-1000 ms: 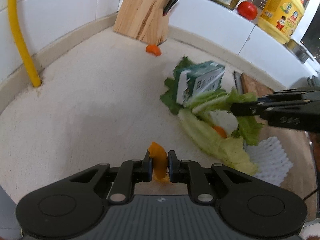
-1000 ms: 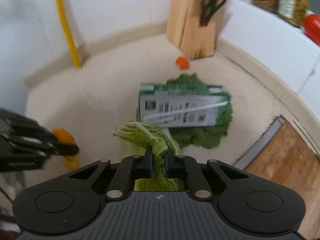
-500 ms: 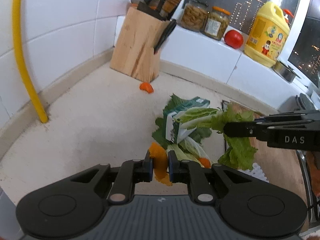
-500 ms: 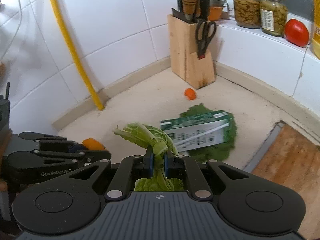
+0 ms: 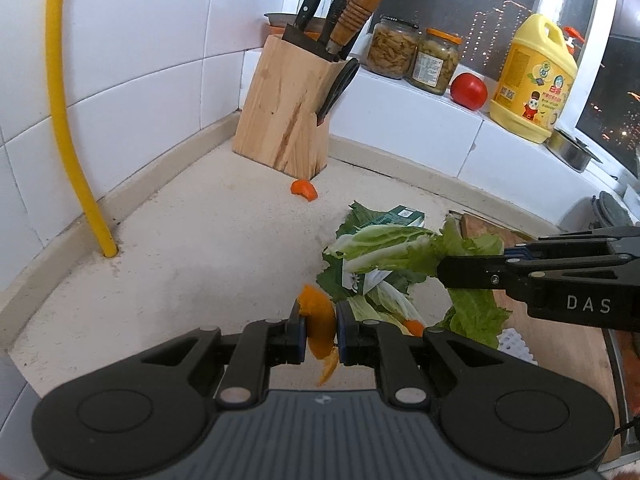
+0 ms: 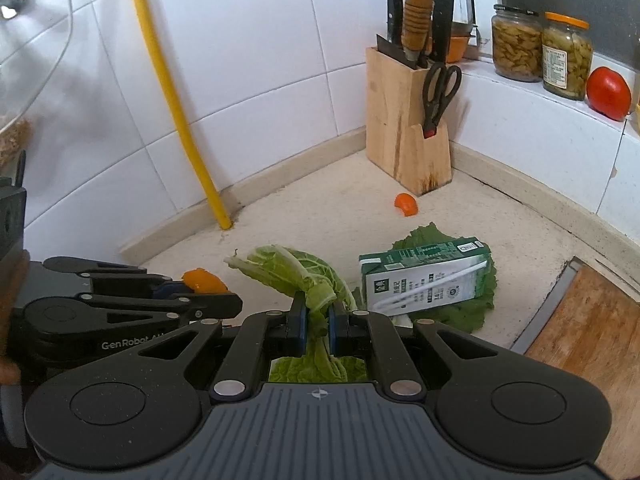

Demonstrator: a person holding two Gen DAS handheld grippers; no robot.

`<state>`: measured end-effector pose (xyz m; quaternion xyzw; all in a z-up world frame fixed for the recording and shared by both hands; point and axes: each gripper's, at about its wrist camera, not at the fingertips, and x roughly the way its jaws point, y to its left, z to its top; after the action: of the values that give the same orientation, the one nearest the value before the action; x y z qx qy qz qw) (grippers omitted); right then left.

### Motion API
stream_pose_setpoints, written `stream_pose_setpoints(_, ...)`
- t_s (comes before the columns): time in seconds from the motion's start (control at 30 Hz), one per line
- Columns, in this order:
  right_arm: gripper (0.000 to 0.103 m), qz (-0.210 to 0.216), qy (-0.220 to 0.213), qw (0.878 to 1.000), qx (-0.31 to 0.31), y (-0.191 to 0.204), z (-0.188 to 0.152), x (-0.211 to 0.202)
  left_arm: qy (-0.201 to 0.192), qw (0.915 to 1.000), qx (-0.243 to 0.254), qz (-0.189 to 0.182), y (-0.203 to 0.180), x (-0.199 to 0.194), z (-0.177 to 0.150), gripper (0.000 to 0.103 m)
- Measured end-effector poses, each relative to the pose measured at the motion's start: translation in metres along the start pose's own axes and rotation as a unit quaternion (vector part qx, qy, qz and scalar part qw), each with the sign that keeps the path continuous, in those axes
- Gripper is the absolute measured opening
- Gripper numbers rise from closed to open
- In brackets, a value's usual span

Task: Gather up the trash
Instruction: 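Carry carrot in left tool while right tool carries lettuce to the bin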

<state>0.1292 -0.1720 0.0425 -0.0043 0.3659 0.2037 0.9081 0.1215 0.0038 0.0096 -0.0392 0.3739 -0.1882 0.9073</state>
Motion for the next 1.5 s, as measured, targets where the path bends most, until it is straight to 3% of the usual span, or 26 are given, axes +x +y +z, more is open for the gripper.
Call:
stream_pose_setpoints(0.67, 0.013, 0.02, 0.012, 0.999, -0.028, 0.061, -0.01, 0.007, -0.015, 0.9996, -0.011, 0.023, 0.028, -0.038, -0.019, 0.01)
stream_pose_setpoints(1.5, 0.013, 0.09, 0.045, 0.99, -0.1, 0.157, -0.014, 0.042, -0.033, 0.99, -0.084, 0.108, 0.099, -0.093, -0.06, 0.01)
